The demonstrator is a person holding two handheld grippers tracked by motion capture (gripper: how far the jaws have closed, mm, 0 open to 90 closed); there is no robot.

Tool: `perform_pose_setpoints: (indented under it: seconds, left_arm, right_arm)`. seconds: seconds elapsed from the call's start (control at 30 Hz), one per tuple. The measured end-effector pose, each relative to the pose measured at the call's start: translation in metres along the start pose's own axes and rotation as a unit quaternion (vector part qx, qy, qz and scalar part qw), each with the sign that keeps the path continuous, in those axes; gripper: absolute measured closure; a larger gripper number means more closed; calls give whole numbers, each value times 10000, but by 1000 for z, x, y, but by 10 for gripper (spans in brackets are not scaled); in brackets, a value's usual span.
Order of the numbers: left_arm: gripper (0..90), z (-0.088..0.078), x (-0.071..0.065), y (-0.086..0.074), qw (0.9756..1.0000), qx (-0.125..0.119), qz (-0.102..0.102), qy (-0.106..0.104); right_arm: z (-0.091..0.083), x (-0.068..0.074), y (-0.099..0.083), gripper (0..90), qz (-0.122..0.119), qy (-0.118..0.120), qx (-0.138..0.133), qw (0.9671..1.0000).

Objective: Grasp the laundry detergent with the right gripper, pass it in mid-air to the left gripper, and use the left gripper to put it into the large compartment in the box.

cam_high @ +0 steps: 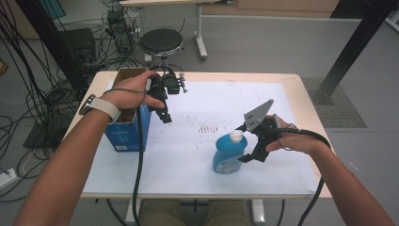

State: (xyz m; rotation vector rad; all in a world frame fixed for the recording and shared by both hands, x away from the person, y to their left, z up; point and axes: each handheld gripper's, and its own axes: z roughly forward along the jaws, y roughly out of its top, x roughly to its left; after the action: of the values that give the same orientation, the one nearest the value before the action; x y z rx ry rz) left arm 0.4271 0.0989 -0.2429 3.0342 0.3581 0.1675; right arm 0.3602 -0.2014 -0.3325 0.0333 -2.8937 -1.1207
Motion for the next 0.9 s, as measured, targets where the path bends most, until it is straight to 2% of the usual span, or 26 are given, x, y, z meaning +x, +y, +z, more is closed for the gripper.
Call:
perform_pose_setpoints:
  seconds: [0.63, 0.9]
  left_arm:
    - [110, 1, 1, -1, 10000, -5, 4, 2]
    - [110, 2, 1, -1, 10000, -11, 9, 1]
  right_arm:
    - [3, 0, -1, 50, -16, 8, -60, 10000]
    - [7, 1, -3, 53, -15, 10, -189, 9998]
